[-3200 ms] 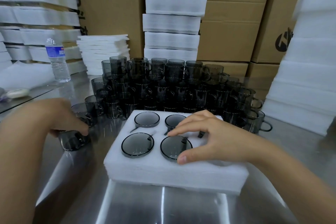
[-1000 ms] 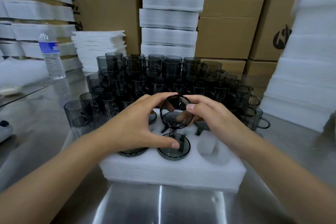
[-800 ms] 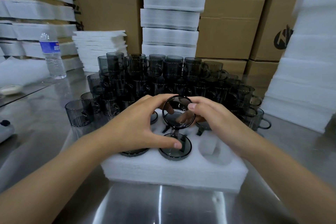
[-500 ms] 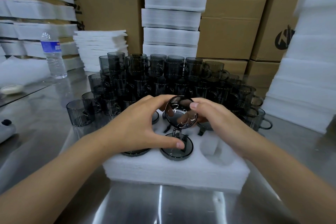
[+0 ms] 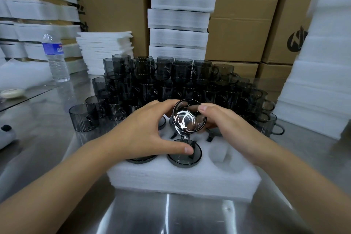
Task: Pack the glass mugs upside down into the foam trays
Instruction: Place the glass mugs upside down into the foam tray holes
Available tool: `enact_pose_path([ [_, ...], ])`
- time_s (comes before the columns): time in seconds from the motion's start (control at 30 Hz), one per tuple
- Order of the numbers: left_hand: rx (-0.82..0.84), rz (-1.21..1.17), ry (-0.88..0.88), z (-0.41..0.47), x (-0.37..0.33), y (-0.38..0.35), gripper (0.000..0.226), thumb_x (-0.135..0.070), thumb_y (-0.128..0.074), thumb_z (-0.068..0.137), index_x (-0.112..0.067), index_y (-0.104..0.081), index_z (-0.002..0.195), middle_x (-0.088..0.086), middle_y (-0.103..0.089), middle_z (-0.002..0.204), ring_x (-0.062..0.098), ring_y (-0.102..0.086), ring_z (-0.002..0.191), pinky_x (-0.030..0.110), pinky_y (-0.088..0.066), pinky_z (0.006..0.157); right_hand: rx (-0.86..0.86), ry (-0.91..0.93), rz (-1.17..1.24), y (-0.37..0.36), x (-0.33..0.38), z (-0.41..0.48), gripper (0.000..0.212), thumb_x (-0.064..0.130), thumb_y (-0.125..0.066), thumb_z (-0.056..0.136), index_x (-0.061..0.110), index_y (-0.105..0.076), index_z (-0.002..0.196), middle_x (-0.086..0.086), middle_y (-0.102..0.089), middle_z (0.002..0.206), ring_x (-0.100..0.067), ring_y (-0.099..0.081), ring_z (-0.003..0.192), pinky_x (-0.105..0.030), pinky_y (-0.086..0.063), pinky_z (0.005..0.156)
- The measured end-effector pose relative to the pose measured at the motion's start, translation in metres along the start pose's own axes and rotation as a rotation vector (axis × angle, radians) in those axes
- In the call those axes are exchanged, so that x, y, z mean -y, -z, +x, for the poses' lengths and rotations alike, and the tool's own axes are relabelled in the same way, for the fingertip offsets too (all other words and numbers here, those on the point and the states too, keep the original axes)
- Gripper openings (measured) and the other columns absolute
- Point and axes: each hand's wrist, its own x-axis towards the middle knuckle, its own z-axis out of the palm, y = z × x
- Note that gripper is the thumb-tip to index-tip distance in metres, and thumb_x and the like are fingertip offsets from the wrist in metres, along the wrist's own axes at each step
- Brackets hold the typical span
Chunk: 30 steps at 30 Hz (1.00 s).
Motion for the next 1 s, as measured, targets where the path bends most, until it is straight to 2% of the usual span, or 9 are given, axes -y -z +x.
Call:
enact_pose_path([
  [0.17,0.002,-0.027,0.023,0.0004,0.003,-0.0018,0.075,-0.079,-0.065,0.047,-0.07,-0.034,0.115,-0.023,-0.053,0.11,0.0,-0.051,0.107,0.034,-0.048,0.093,0.009,0.017,-0.009,0.0005,-0.002,0.0009,0.032,0.046,-0.042,0.095,0.028,-0.067,0.106,0.001,-0.07,0.104,-0.009,-0.064,0.097,-0.038,-0.041,0.102],
  [0.33,0.009,-0.025,0.016,0.0012,0.0052,-0.0024,0.077,-0.078,-0.067,0.05,-0.061,-0.037,0.119,-0.03,-0.053,0.107,0.0,-0.051,0.108,0.034,-0.049,0.092,0.006,0.049,-0.01,0.0005,-0.0027,0.0017,0.031,0.046,-0.044,0.094,0.03,-0.068,0.105,0.005,-0.071,0.101,-0.006,-0.065,0.093,-0.026,-0.045,0.09],
  [0.43,0.011,-0.027,0.0,0.0004,0.0057,-0.002,0.075,-0.078,-0.066,0.05,-0.063,-0.038,0.117,-0.032,-0.052,0.11,-0.002,-0.051,0.109,0.031,-0.048,0.093,-0.004,0.063,0.005,0.0005,-0.0038,0.002,0.032,0.048,-0.045,0.093,0.03,-0.068,0.104,0.002,-0.071,0.1,-0.009,-0.066,0.09,-0.025,-0.046,0.086],
  [0.5,0.014,-0.027,-0.015,-0.0003,0.0049,-0.0009,0.069,-0.079,-0.063,0.051,-0.068,-0.036,0.114,-0.034,-0.051,0.113,-0.006,-0.048,0.112,0.025,-0.045,0.095,-0.014,0.068,0.046,0.001,-0.0043,0.0024,0.035,0.047,-0.046,0.093,0.023,-0.069,0.104,-0.003,-0.072,0.098,-0.014,-0.067,0.089,-0.022,-0.047,0.081],
  [0.57,0.01,-0.043,-0.041,-0.0015,0.0038,0.0001,0.062,-0.076,-0.06,0.058,-0.069,-0.034,0.114,-0.037,-0.049,0.119,-0.009,-0.045,0.116,0.021,-0.042,0.095,-0.021,0.062,0.087,0.0019,-0.0043,0.0026,0.04,0.046,-0.044,0.094,0.017,-0.07,0.103,-0.007,-0.073,0.093,-0.018,-0.067,0.089,-0.013,-0.048,0.071],
  [0.67,-0.018,-0.075,-0.095,-0.0041,0.004,0.0006,0.06,-0.063,-0.059,0.07,-0.06,-0.036,0.126,-0.033,-0.047,0.131,-0.006,-0.042,0.125,0.022,-0.038,0.101,-0.032,0.055,0.101,0.002,-0.002,0.0012,0.04,0.053,-0.042,0.091,0.031,-0.074,0.094,-0.005,-0.074,0.085,-0.016,-0.066,0.086,-0.002,-0.042,0.06],
  [0.8,-0.041,-0.046,-0.139,-0.0046,0.0058,0.0001,0.07,-0.051,-0.062,0.071,-0.048,-0.035,0.136,-0.029,-0.044,0.133,-0.004,-0.039,0.129,0.016,-0.033,0.105,-0.025,0.062,0.082,0.0014,-0.0016,0.0012,0.035,0.064,-0.042,0.087,0.046,-0.072,0.089,-0.003,-0.073,0.085,-0.019,-0.066,0.088,-0.02,-0.044,0.074],
  [0.93,-0.066,-0.058,-0.148,-0.0031,0.0063,-0.0007,0.061,-0.052,-0.064,0.069,-0.053,-0.04,0.125,-0.032,-0.046,0.127,-0.006,-0.042,0.124,0.011,-0.033,0.101,-0.035,0.057,0.072,0.0009,-0.0022,0.0031,0.044,0.07,-0.038,0.078,0.045,-0.072,0.09,-0.006,-0.072,0.086,-0.019,-0.067,0.086,-0.012,-0.046,0.07],
  [1.0,-0.055,-0.075,-0.139,-0.0024,0.0078,-0.0017,0.065,-0.053,-0.066,0.069,-0.053,-0.038,0.128,-0.028,-0.049,0.127,-0.003,-0.043,0.126,0.02,-0.036,0.103,-0.039,0.061,0.072,0.0008,-0.0045,0.0044,0.05,0.073,-0.039,0.076,0.038,-0.072,0.092,-0.009,-0.072,0.091,-0.02,-0.067,0.088,-0.019,-0.051,0.08],
])
